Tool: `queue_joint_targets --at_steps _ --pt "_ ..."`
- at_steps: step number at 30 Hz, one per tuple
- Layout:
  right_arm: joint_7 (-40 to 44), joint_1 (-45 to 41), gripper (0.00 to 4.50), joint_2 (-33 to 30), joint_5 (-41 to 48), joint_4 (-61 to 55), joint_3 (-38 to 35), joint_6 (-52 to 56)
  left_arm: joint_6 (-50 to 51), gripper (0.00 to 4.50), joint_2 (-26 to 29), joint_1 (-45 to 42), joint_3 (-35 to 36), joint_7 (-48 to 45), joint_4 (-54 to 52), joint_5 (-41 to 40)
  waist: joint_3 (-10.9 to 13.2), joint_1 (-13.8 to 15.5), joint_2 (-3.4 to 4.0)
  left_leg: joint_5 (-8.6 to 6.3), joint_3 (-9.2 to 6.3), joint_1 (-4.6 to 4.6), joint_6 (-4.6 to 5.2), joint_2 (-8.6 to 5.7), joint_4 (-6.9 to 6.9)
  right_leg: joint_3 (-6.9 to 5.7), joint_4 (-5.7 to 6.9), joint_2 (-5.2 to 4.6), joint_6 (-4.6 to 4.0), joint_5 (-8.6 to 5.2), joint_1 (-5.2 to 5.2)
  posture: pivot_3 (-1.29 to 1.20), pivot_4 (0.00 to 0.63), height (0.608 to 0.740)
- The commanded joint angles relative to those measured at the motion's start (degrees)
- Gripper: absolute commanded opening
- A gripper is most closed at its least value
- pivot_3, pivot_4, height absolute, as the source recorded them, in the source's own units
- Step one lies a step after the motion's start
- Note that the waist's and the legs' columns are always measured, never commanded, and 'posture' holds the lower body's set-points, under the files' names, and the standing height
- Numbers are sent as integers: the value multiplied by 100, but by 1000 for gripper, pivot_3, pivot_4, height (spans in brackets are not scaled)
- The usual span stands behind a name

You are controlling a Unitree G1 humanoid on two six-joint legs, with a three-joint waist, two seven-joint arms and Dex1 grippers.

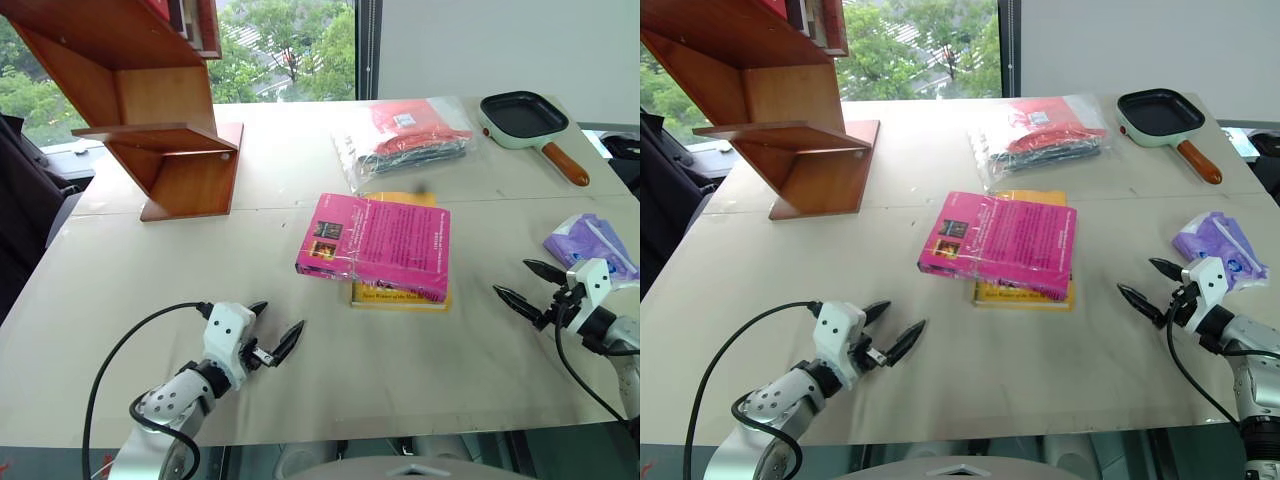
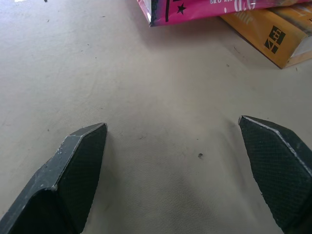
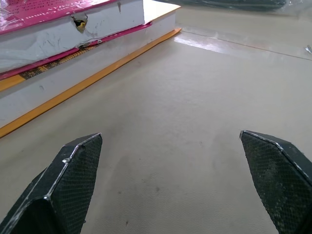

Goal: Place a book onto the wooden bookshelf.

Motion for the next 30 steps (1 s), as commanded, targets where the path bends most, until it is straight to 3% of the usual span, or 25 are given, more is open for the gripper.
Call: queue_joint_targets --at_steps 1,26,29,30 --pt "111 11 4500 -97 79 -132 -176 -26 104 4441 114 78 136 -94 -27 -121 2 0 -1 0 0 0 0 0 0 0 0 0 0 0 0 0 150 720" --pt "-142 23 4500 -71 34 -410 -137 248 143 4441 636 25 593 -841 -244 -748 27 2 -23 1 -2 -4 -2 1 1 -3 -1 -1 0 0 -2 0 150 720" --pt "-107 -70 3632 -93 39 -345 -152 261 189 4500 816 -50 754 -1040 -286 -919 35 1 -26 1 -2 -6 -2 1 1 -4 -1 -1 0 0 -3 0 150 720" --pt "-94 -99 3162 -95 39 -319 -156 253 215 4500 856 -59 772 -1097 -316 -981 35 1 -26 1 -2 -5 -3 1 1 -4 -1 0 0 0 -3 0 150 720"
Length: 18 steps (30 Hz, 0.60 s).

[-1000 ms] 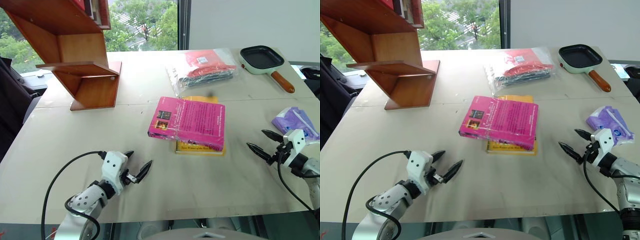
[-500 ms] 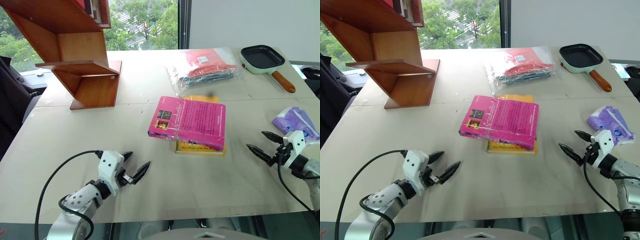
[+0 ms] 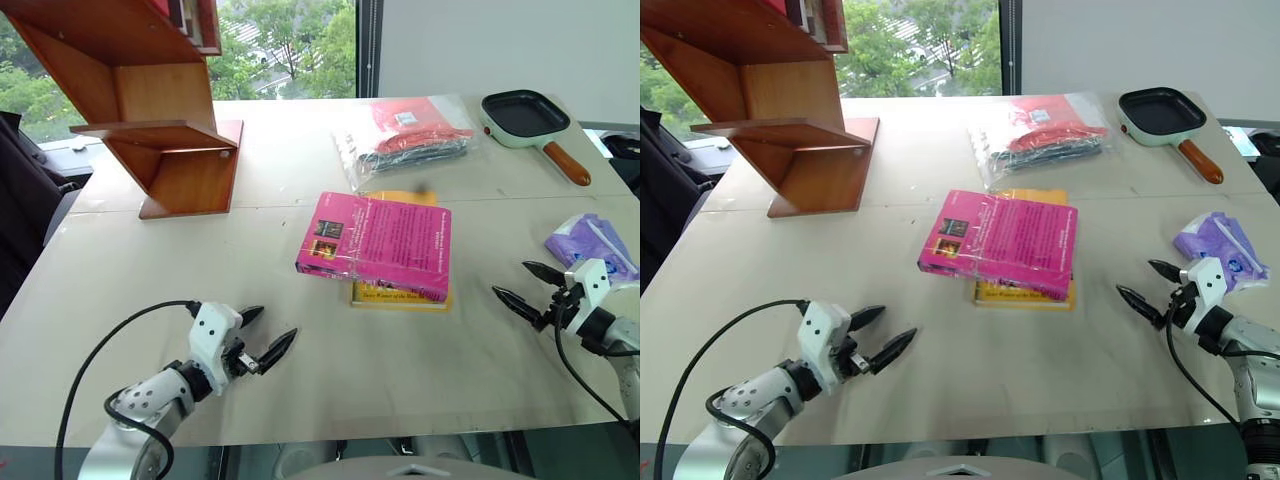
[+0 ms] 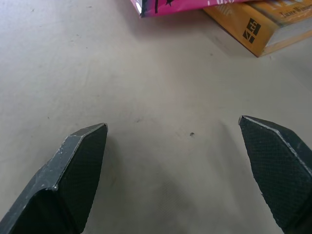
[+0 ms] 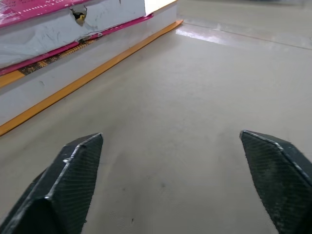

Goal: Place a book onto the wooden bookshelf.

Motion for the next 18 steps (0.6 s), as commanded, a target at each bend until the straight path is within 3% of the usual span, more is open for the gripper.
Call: queue_joint_targets --at_steps 1,7,11,15,18 --pt "62 -156 2649 -96 76 -84 -164 -17 68 4500 168 -65 229 -250 -357 -390 0 -1 1 0 0 0 0 0 0 0 0 0 0 0 0 0 150 720" --pt "229 -533 81 -215 99 206 -194 7 199 4500 360 75 320 -540 -679 -710 5 -4 1 13 1 -3 -22 -1 1 0 -3 0 0 0 0 0 150 720" --pt "495 -1707 81 -353 -185 1236 83 -202 427 4500 741 -90 626 -850 -901 -1199 21 -29 -3 13 5 1 -22 0 3 3 -1 1 -1 1 0 0 150 720" --pt "773 -3097 81 -295 -723 2573 553 -533 528 4500 1245 -469 693 -1129 -759 -1181 31 -62 -2 18 6 4 -28 1 3 3 1 8 -7 4 0 0 150 720" --pt "457 -4679 81 22 -1483 4212 1063 -985 604 4500 1625 -658 862 -1326 -769 -1184 47 -136 -14 21 6 0 -33 2 2 -1 0 10 -7 4 -2 0 150 720"
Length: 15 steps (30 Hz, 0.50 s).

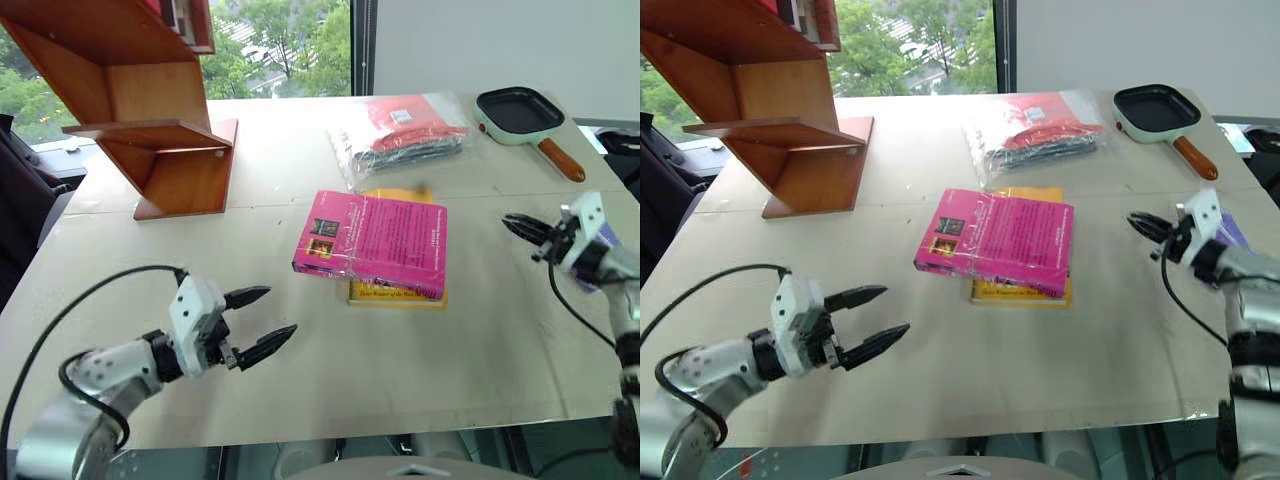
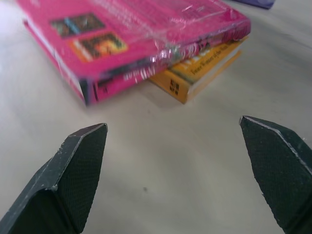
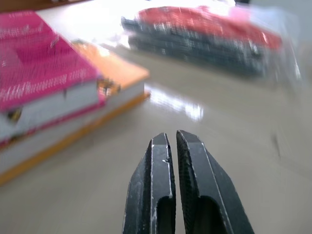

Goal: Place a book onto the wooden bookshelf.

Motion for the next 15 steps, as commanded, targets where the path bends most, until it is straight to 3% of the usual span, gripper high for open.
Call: queue_joint_targets --at_steps 1,4,10,15 --pt "-314 -1266 81 264 -727 1459 400 -590 47 4500 298 -86 281 -213 -157 -56 15 -69 -6 0 2 -1 -1 0 0 1 -2 0 0 0 -2 0 150 720" --pt "-248 -1899 81 479 -1007 2278 549 -849 43 4500 338 70 522 -198 -274 -46 19 -76 -7 0 5 -16 -3 -1 -5 8 -8 0 15 8 -19 0 150 720" --pt "196 -2298 81 780 -1119 2799 519 -940 -49 4500 211 356 949 -249 -446 -158 19 -41 -7 1 -12 -125 -4 -11 4 -16 -11 -14 22 12 -115 0 150 720" --pt "480 -2309 81 878 -1195 2856 512 -966 -4 4500 203 219 1092 -339 -527 -442 20 -58 -5 5 -7 -112 -10 -11 10 -14 3 -15 23 14 -107 0 150 720"
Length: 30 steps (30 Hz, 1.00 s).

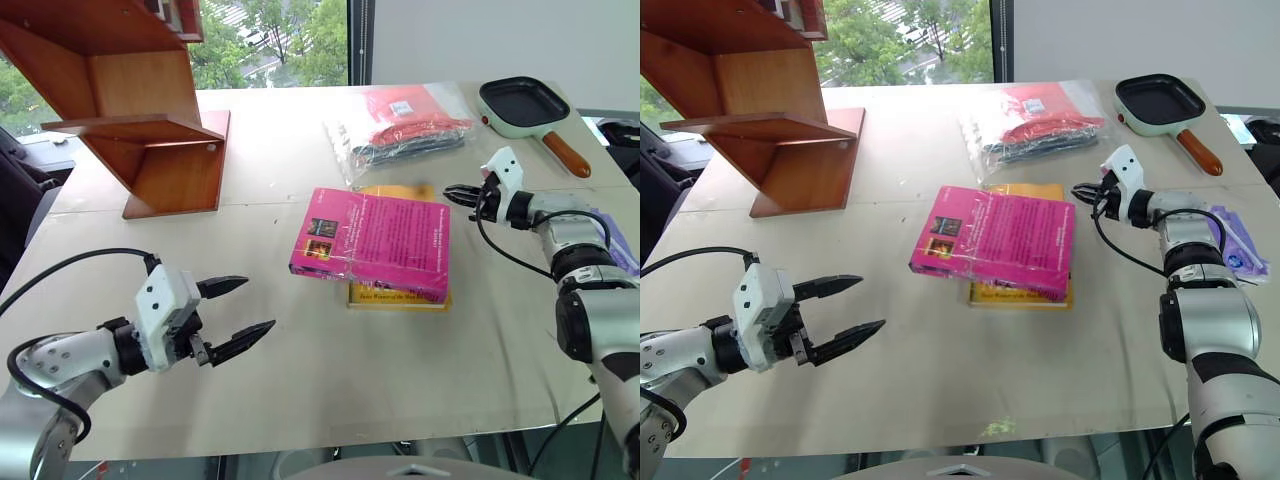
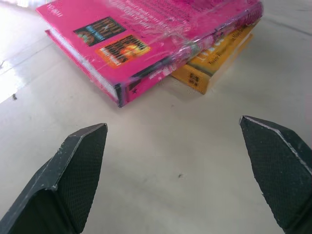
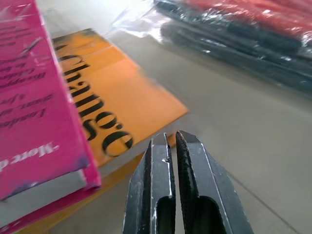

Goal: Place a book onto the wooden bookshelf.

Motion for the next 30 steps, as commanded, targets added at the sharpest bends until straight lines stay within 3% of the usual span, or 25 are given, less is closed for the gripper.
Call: queue_joint_targets --at_steps 1,8,18,30 --pt "264 -142 81 2 21 -84 -83 -93 -33 4500 10 -182 304 -61 -185 -324 0 -2 0 2 0 2 -3 1 0 0 4 1 -1 1 1 0 150 720" --pt "882 74 81 -44 239 -361 -257 -1 206 4500 93 -631 396 -54 -25 -762 0 -16 0 8 0 12 -12 3 0 3 26 4 -5 2 0 0 150 720" --pt "1376 635 81 -71 423 -1137 -234 300 315 4500 257 -767 237 -207 192 -651 0 -12 -1 8 -1 12 -13 3 0 3 25 5 -5 2 -1 0 150 720" --pt "1890 1724 81 -218 973 -3253 -147 1637 468 4500 279 -812 96 -77 80 -648 -1 4 -1 8 -2 12 -13 3 5 3 29 5 -4 3 -1 0 150 720"
